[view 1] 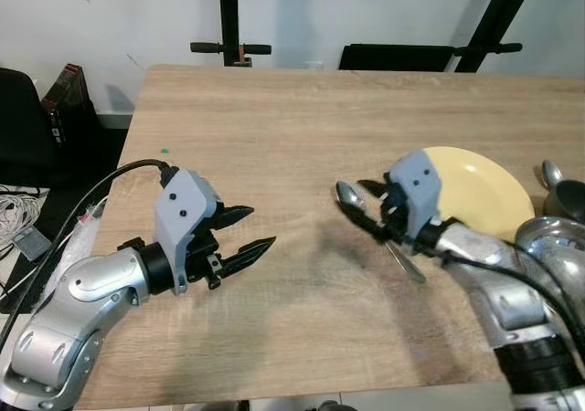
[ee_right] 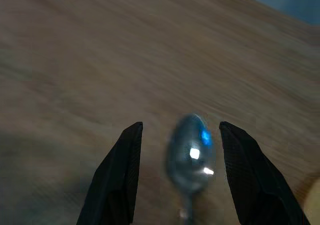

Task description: Setting the table

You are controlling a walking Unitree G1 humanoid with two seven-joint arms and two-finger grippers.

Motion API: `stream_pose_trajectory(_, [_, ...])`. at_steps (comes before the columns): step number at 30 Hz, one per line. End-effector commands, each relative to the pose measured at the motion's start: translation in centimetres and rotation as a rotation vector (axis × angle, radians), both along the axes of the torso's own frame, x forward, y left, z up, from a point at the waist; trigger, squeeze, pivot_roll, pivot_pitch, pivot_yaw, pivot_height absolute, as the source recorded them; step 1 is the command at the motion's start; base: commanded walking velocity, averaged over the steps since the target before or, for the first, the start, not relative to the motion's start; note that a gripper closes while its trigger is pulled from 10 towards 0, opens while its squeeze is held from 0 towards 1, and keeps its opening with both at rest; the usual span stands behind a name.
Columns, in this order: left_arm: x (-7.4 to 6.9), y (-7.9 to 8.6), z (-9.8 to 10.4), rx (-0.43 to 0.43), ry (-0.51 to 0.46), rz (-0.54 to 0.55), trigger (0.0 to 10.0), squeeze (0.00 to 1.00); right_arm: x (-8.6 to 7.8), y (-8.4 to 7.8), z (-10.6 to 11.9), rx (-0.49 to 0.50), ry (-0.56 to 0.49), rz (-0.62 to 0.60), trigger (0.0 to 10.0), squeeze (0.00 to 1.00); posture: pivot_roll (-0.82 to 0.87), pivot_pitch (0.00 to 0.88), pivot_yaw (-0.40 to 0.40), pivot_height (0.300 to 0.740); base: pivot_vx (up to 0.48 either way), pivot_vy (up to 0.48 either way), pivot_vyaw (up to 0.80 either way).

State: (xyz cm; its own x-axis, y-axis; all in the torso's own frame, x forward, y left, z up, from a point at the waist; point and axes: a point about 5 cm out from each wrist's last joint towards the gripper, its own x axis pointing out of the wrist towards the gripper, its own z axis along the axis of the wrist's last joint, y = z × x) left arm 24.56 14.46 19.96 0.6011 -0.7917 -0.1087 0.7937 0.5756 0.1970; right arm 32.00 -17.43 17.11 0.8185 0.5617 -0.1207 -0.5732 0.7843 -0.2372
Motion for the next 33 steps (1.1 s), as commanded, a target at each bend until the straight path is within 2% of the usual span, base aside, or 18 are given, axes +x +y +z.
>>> stream_pose_trajectory(1, [0.2, -0.2, -0.6, 0.029, 0.035, -0.015, 10.0, 0.03, 0.4, -1.8, -0.9, -0.040, 0.031, -0.063, 10.0, 0.00, -0.07, 0.061, 0.013, 0.740, 0.000, 0.000, 0.00])
stream_pose_trajectory(8, [1.1, 0.0, -1.0, 0.059, 0.044, -0.016, 10.0, 0.04, 1.1, -3.5, -1.7, -0.069, 0.058, -0.103, 10.0, 0.00, -0.08, 0.061, 0.021, 0.740, 0.000, 0.000, 0.00])
stream_pose_trajectory(12, [1.5, 0.5, -0.9, 0.071, 0.042, -0.004, 10.0, 0.04, 0.6, -4.3, -2.8, -0.033, 0.161, -0.045, 10.0, 0.00, -0.07, 0.059, 0.023, 0.740, 0.000, 0.000, 0.00])
stream_pose_trajectory(14, [1.5, 0.5, -0.9, 0.073, 0.041, -0.001, 10.0, 0.04, 0.6, -4.7, -3.1, -0.015, 0.178, -0.043, 10.0, 0.00, -0.07, 0.059, 0.022, 0.740, 0.000, 0.000, 0.00])
stream_pose_trajectory(15, [1.5, 0.5, -0.9, 0.073, 0.041, 0.000, 10.0, 0.04, 0.6, -4.9, -3.0, -0.005, 0.171, -0.051, 10.0, 1.00, -0.07, 0.059, 0.022, 0.740, 0.000, 0.000, 0.00])
stream_pose_trajectory(25, [1.4, 0.4, -1.2, 0.079, 0.042, -0.001, 10.0, 0.03, 0.8, -5.8, -2.3, 0.025, 0.158, -0.049, 10.0, 1.00, -0.07, 0.058, 0.026, 0.740, 0.000, 0.000, 0.00])
stream_pose_trajectory(28, [1.5, 0.5, -1.3, 0.081, 0.042, 0.003, 10.0, 0.03, 0.0, -6.2, -2.5, 0.080, 0.225, 0.028, 10.0, 1.00, -0.07, 0.058, 0.026, 0.740, 0.000, 0.000, 0.00])
stream_pose_trajectory(31, [1.5, 0.6, -1.3, 0.082, 0.044, 0.004, 10.0, 0.03, -0.7, -6.2, -2.9, 0.086, 0.267, 0.088, 10.0, 1.00, -0.07, 0.057, 0.029, 0.740, 0.000, 0.000, 0.00])
stream_pose_trajectory(32, [1.5, 0.6, -1.3, 0.083, 0.044, 0.004, 10.0, 0.03, -0.9, -6.2, -3.2, 0.072, 0.282, 0.103, 10.0, 0.00, -0.07, 0.057, 0.029, 0.740, 0.000, 0.000, 0.00])
stream_pose_trajectory(33, [1.5, 0.6, -1.4, 0.084, 0.044, 0.003, 10.0, 0.03, -1.1, -6.3, -3.5, 0.057, 0.297, 0.116, 10.0, 0.00, -0.07, 0.057, 0.029, 0.740, 0.000, 0.000, 0.00])
